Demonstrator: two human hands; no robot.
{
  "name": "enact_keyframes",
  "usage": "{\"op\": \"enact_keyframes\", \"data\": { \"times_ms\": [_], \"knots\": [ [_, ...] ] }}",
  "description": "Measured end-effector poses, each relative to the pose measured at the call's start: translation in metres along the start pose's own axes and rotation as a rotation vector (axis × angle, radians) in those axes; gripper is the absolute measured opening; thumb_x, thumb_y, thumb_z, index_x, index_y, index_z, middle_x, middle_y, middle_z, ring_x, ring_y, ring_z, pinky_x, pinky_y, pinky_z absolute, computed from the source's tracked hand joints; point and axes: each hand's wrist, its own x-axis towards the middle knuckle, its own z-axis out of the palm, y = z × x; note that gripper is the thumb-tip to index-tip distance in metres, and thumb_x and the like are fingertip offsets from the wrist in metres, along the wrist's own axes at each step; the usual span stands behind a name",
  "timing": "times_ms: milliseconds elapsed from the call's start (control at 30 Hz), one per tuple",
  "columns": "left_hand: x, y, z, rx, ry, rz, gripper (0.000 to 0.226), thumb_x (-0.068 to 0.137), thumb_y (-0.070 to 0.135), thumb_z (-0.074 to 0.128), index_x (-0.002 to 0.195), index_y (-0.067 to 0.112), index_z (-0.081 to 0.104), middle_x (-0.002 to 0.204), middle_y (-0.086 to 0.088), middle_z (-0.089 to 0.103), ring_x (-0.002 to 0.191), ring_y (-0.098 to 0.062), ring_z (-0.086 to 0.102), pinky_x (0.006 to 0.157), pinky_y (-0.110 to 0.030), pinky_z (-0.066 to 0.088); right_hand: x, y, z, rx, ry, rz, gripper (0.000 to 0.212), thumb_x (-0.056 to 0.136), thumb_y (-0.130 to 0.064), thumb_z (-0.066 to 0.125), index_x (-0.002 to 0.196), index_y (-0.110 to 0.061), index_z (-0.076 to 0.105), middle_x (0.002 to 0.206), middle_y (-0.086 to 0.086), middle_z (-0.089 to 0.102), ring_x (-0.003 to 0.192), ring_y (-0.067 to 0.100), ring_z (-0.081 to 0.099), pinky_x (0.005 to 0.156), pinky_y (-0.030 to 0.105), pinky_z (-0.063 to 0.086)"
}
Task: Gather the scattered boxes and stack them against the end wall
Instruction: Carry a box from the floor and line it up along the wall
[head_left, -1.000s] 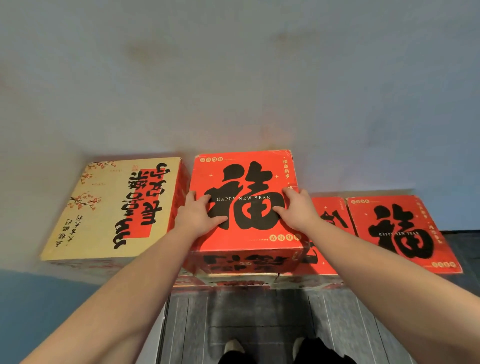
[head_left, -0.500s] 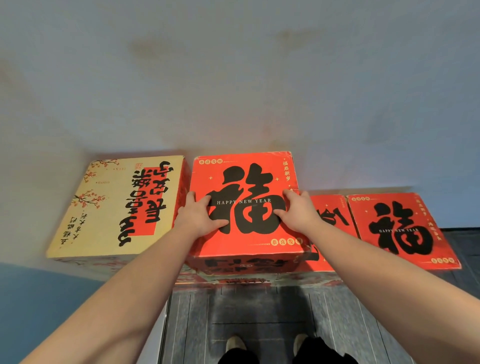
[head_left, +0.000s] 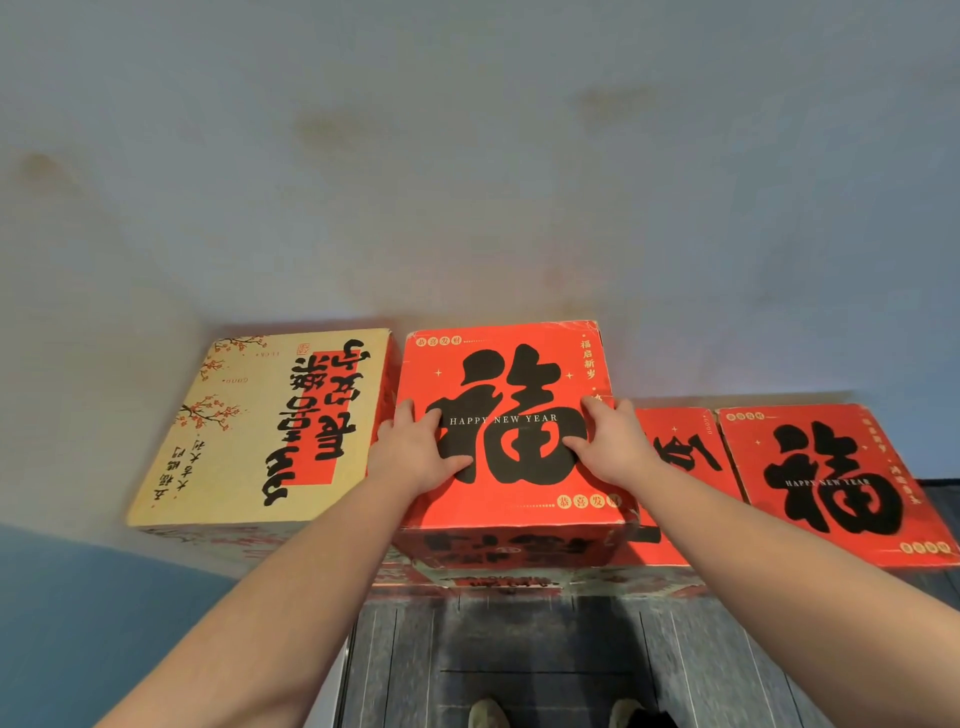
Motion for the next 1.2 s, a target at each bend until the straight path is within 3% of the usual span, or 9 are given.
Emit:
{"op": "enact_keyframes", "data": {
  "times_ms": [300, 767, 1200],
  "knots": [
    [0.004, -0.012, -0.015, 0.041, 0.065, 0.002, 0.08, 0.078, 0.067, 0.058, 0.144, 0.031, 0.03, 0.157, -0.007, 0.015, 0.144, -0.028, 0.014, 0.108, -0.05, 0.035, 0.008, -0.011, 0.009, 0.027, -0.006, -0.028, 0.056, 0.092, -0.027, 0.064, 0.14, -0.011, 0.041, 0.136, 0.017, 0.035, 0.126, 0.036, 0.045, 0.105, 0.04, 0.04],
    [0.009, -0.035, -0.019, 0.054, 0.076, -0.041, 0.067, 0.083, 0.065, 0.051, 0.137, 0.03, 0.038, 0.155, -0.007, 0.02, 0.142, -0.029, 0.019, 0.105, -0.05, 0.036, 0.016, -0.02, 0.028, -0.007, -0.004, -0.01, 0.058, 0.091, -0.031, 0.063, 0.142, -0.015, 0.038, 0.138, 0.016, 0.032, 0.128, 0.037, 0.042, 0.106, 0.043, 0.042],
    [0.009, -0.024, -0.021, 0.087, 0.039, -0.022, 0.068, 0.085, 0.066, 0.047, 0.142, 0.03, 0.035, 0.155, -0.006, 0.022, 0.142, -0.027, 0.019, 0.106, -0.052, 0.036, 0.016, -0.017, 0.026, -0.075, -0.055, -0.018, 0.061, 0.095, -0.033, 0.056, 0.147, -0.015, 0.03, 0.146, 0.017, 0.024, 0.135, 0.037, 0.032, 0.111, 0.045, 0.035]
  ]
}}
